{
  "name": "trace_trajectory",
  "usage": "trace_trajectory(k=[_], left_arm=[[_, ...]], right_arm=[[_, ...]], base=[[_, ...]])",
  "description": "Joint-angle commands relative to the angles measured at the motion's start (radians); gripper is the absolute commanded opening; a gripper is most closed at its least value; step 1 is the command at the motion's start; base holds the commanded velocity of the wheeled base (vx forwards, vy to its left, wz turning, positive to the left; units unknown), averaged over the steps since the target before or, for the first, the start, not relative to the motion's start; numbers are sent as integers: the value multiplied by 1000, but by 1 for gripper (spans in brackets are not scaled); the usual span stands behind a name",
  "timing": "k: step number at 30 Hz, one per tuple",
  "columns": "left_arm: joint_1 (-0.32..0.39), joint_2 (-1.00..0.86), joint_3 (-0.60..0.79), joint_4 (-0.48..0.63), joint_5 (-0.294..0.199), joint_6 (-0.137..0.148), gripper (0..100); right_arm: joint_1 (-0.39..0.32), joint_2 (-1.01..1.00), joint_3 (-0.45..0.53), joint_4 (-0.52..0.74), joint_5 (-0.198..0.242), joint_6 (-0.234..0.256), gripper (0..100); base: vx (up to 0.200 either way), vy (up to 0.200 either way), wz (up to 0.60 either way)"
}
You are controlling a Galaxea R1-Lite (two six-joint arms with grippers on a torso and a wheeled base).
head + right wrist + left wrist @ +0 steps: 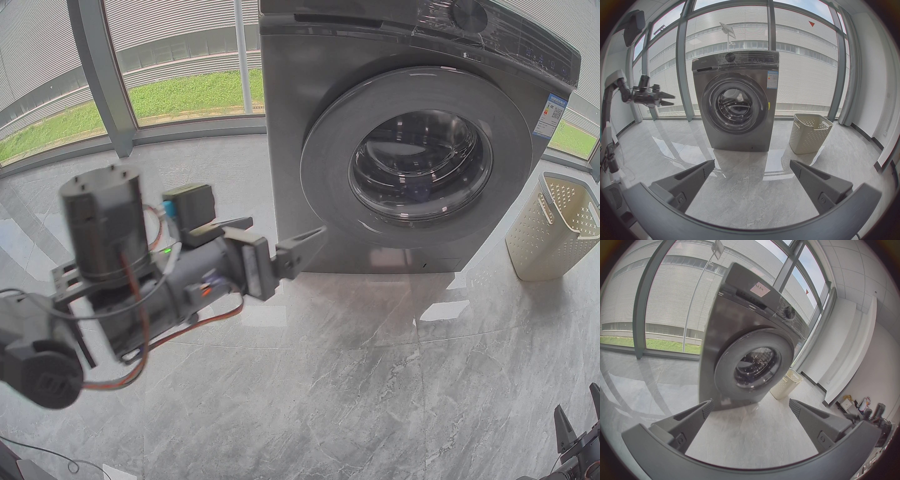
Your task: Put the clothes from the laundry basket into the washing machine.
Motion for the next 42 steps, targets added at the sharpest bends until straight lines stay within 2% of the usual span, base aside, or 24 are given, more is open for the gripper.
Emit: trace_trajectory(k=[1,4,7,9,11,14,16,18,20,21,22,23,24,25,26,27,29,31,34,37,38,39,40,42], left_arm=[[0,-627,523,96,-40,24,100],[10,-693,605,101,-40,37,100],[40,-759,666,93,-40,39,100],[103,-838,724,101,-45,33,100],[172,-902,780,100,-56,40,100],[240,-988,830,113,-68,40,100],[292,-1068,830,184,-65,27,100],[366,-1161,830,247,-68,30,100],[409,-1200,830,277,-69,36,100],[484,-1255,830,336,-71,42,100],[505,-1267,830,353,-73,44,100],[573,-1310,830,403,-83,56,100],[573,-1310,830,403,-83,56,100],[637,-1379,830,483,-132,74,100],[669,-1430,830,543,-172,85,100],[669,-1430,830,543,-172,85,100],[740,-1568,829,686,-238,119,100],[735,-1582,821,690,-223,113,100],[734,-1585,826,676,-160,85,100],[734,-1585,829,673,-53,70,100],[734,-1585,829,673,-48,70,100],[732,-1585,829,672,3,68,100],[734,-1585,830,684,15,77,100],[732,-1585,829,689,13,77,100]], right_arm=[[0,-15,18,0,0,0,100],[0,-15,18,0,0,0,100],[0,-15,18,0,0,0,100],[0,-15,18,0,0,0,100],[0,-15,18,0,0,0,100],[0,-15,18,0,0,0,100],[0,-15,18,0,0,0,100],[0,-15,18,0,0,0,100],[0,-15,18,0,0,0,100],[0,-15,18,0,0,0,100],[0,-15,18,0,0,0,100],[0,-15,18,0,0,0,100],[0,-15,18,0,0,0,100],[-2,-15,18,0,0,-2,100],[-5,-13,18,0,-1,-3,100],[-5,-13,18,0,0,-3,100],[-5,-13,18,0,-1,-2,100],[-5,-13,18,0,-3,0,100],[-2,-15,18,0,-3,0,100],[-3,-13,18,0,-5,1,100],[-3,-13,18,-2,-5,1,100],[-3,-13,18,-2,-6,1,100],[-2,-15,18,0,-6,1,100],[0,-15,18,0,-5,1,100]], base=[[0,0,0],[0,0,0],[0,0,0],[0,0,0],[0,0,0],[0,0,0],[0,0,0],[0,0,0],[0,0,0],[0,0,0],[0,0,0],[0,0,0],[0,0,0],[0,0,0],[0,0,0],[0,0,0],[0,0,0],[0,0,0],[0,0,0],[0,0,0],[0,0,0],[0,0,0],[0,0,0],[0,0,0]])
